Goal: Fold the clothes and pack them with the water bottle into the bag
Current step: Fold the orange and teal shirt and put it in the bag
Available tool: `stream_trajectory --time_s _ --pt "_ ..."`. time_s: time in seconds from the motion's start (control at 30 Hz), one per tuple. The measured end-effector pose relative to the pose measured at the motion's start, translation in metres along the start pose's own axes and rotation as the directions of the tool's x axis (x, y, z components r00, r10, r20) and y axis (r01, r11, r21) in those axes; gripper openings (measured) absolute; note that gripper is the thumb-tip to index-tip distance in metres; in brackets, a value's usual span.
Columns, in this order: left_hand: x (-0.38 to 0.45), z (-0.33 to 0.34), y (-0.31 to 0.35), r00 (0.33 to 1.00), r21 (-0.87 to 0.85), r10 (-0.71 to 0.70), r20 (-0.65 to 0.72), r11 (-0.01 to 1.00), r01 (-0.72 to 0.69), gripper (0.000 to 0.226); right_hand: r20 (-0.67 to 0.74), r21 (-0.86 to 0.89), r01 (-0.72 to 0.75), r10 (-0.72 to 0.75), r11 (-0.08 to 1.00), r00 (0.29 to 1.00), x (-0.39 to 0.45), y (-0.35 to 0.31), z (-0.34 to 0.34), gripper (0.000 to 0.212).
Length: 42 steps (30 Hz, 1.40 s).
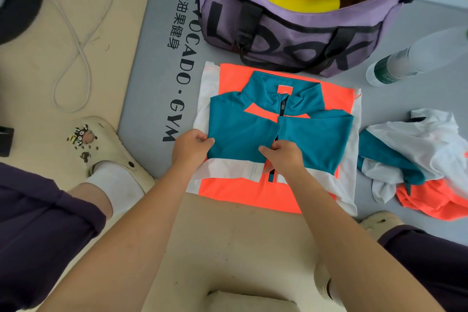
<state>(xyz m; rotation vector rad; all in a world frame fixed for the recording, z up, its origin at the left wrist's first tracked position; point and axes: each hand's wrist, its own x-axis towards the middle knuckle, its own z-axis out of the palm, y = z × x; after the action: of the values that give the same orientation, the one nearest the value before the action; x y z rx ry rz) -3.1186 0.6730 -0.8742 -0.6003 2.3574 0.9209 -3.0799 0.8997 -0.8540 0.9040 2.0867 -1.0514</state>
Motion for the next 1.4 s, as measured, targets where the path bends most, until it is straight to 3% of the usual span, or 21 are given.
stream_trajectory --time_s 0.13,0.3,0.47,0.53,0.6,0.7,0.8,0.93,1.0,1.13,1.27,1.4 --pt "0.004 0.003 0.008 0.999 -0.062 0.033 -0.031 0.997 -0.035 0.02 -0.197 0.097 0.028 -0.009 0.995 0.98 0.007 -0.008 0.0 0.038" --pt "0.013 0.006 0.022 0.99 0.005 0.127 -0.066 0.992 -0.126 0.014 -0.209 0.285 0.078 -0.017 0.955 0.978 0.013 -0.008 -0.007 0.018" --pt "0.006 0.008 0.023 0.98 0.074 0.161 -0.119 0.985 -0.153 0.017 -0.237 0.275 0.08 -0.013 0.958 0.971 0.014 -0.006 -0.014 0.016" --pt "-0.005 0.01 0.022 0.956 0.158 0.244 -0.162 0.963 -0.219 0.022 -0.246 0.266 0.085 -0.017 0.96 0.969 0.014 -0.004 -0.013 0.016" --pt "-0.021 0.017 0.023 0.924 0.226 0.37 -0.1 0.912 -0.341 0.025 -0.272 0.23 0.116 -0.051 0.966 0.961 0.013 0.001 -0.013 0.019" --pt "-0.046 0.035 0.022 0.857 0.317 0.504 0.107 0.8 -0.51 0.029 -0.357 0.13 0.156 -0.101 0.979 0.929 0.006 0.018 -0.022 0.019" --pt "-0.059 0.053 0.023 0.893 0.348 0.414 0.177 0.822 -0.45 0.037 -0.487 0.112 0.117 -0.048 0.987 0.872 -0.008 0.053 -0.044 0.024" --pt "-0.072 0.075 0.042 0.958 0.261 0.266 0.103 0.922 -0.284 0.047 -0.626 0.154 -0.04 0.129 0.987 0.769 -0.027 0.109 -0.082 0.048" --pt "-0.084 0.088 0.054 0.957 0.214 0.278 0.08 0.933 -0.289 0.042 -0.604 0.149 -0.126 0.191 0.981 0.773 -0.035 0.132 -0.098 0.06" --pt "-0.106 0.11 0.068 0.921 0.125 0.33 0.209 0.925 -0.36 0.023 -0.338 0.083 -0.26 0.273 0.962 0.901 -0.042 0.168 -0.111 0.077" --pt "-0.121 0.125 0.075 0.875 0.06 0.259 0.408 0.949 -0.309 0.019 -0.197 0.056 -0.262 0.268 0.963 0.943 -0.045 0.18 -0.112 0.049" --pt "-0.13 0.13 0.081 0.853 0.045 0.219 0.473 0.962 -0.271 0.016 -0.1 0.087 -0.238 0.246 0.967 0.964 -0.049 0.189 -0.117 0.05"
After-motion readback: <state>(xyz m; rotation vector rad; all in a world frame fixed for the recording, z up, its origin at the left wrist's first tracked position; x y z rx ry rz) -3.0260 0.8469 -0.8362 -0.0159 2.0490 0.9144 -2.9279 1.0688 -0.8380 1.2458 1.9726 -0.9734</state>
